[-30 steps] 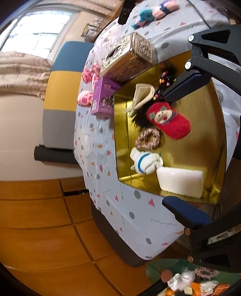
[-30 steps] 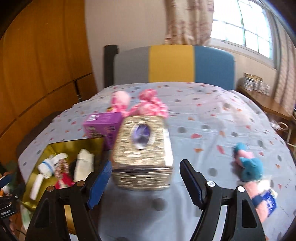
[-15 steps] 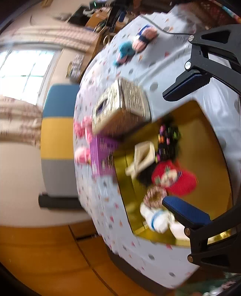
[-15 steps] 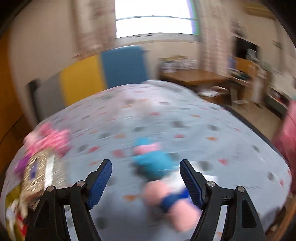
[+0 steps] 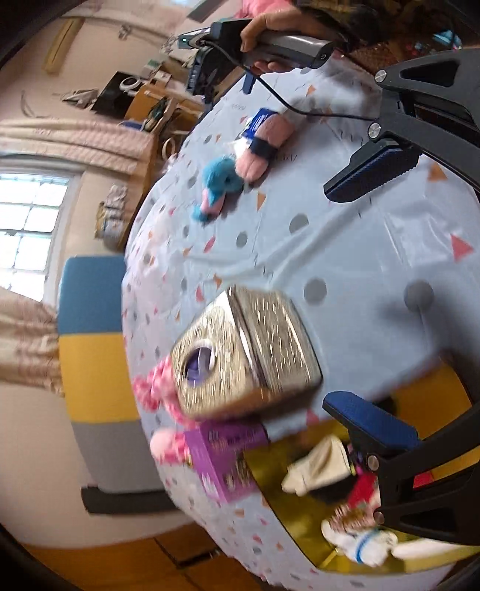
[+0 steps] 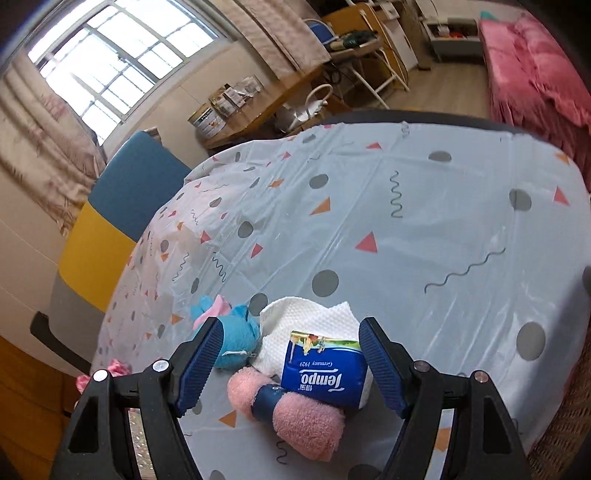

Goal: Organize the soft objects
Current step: 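Grasp the blue and pink plush toy with the left tool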

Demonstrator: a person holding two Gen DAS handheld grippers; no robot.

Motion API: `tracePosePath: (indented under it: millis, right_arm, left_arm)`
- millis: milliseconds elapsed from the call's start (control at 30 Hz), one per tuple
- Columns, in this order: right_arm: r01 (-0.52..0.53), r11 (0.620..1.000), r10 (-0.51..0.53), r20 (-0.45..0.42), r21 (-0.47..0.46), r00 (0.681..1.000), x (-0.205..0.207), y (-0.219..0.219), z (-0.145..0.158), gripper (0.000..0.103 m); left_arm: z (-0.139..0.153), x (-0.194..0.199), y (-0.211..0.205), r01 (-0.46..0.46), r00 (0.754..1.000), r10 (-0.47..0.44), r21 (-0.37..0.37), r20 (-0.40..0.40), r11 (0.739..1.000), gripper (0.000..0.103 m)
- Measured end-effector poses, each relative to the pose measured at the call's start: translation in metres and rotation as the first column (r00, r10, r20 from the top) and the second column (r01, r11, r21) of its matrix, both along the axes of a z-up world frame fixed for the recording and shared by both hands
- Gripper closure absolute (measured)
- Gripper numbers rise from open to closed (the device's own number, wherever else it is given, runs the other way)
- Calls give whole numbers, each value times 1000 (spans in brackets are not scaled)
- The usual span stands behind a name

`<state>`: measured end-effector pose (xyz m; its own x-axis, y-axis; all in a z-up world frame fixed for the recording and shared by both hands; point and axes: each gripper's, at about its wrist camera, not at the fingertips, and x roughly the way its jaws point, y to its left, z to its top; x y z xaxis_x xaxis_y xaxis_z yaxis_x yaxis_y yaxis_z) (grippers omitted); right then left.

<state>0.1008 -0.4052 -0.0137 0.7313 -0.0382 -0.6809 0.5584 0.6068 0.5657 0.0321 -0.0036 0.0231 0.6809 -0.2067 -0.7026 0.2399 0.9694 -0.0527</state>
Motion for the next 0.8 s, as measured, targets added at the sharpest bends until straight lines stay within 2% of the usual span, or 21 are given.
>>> tracePosePath:
  millis: [167, 333, 533, 800]
  right_arm:
    - [10, 999, -11, 22, 31, 1000, -3, -3, -1, 26]
    - [-22, 999, 21, 30, 49, 999, 0, 0, -1, 26]
    - [-22, 998, 19, 64, 55, 998, -4, -1, 3, 26]
    - [-50, 991, 39, 99, 120, 994, -2, -5, 0, 26]
  left_arm:
    - [-8, 26, -35, 66, 997, -66, 12, -47, 998, 0]
    - [-9, 52, -70, 125, 988, -123, 11, -98, 992, 0]
    - [-4, 98, -119, 175, 976, -179, -39, -120, 984, 0]
    - [-21, 177, -190, 209, 945, -225, -95, -236, 973, 0]
